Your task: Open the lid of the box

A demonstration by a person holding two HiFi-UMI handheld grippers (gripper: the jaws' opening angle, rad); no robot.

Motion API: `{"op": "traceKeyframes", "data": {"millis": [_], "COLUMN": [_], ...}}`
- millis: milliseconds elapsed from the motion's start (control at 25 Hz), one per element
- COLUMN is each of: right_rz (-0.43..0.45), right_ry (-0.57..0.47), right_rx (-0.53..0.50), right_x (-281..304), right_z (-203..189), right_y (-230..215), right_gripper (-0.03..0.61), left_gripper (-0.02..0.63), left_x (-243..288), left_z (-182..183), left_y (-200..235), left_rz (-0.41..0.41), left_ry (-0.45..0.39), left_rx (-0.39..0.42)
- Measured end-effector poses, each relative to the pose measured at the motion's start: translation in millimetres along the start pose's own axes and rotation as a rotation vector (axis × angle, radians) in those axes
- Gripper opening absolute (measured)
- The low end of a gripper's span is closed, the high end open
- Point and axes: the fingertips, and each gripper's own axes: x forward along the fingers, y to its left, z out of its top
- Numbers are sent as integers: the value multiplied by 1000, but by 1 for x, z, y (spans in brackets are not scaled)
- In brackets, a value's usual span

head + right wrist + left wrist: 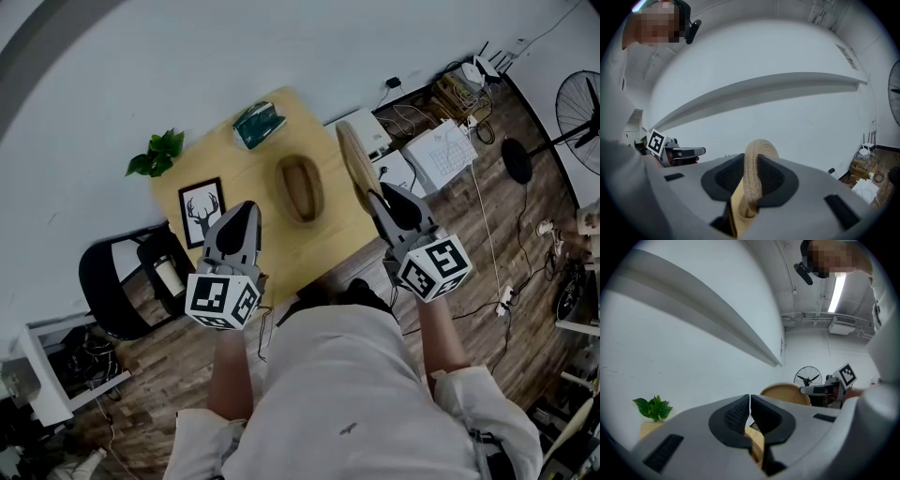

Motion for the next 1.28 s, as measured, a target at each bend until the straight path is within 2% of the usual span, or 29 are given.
{"op": "traceKeyframes", "data": {"millis": [440, 1280], "right_rz": [-1, 7], "right_ry": [6, 20], "right_rx": [9, -5], "right_x": [7, 6], "right_z": [-3, -4], "right_y": [2, 0], "right_gripper": [86, 87], "left_gripper": [9, 9], "left_x": [-2, 2], "left_z": [-4, -6], "left_y": [12, 7], "left_rz": [18, 10], "left_ry": [7, 11], "left_rx": [-7, -12]}}
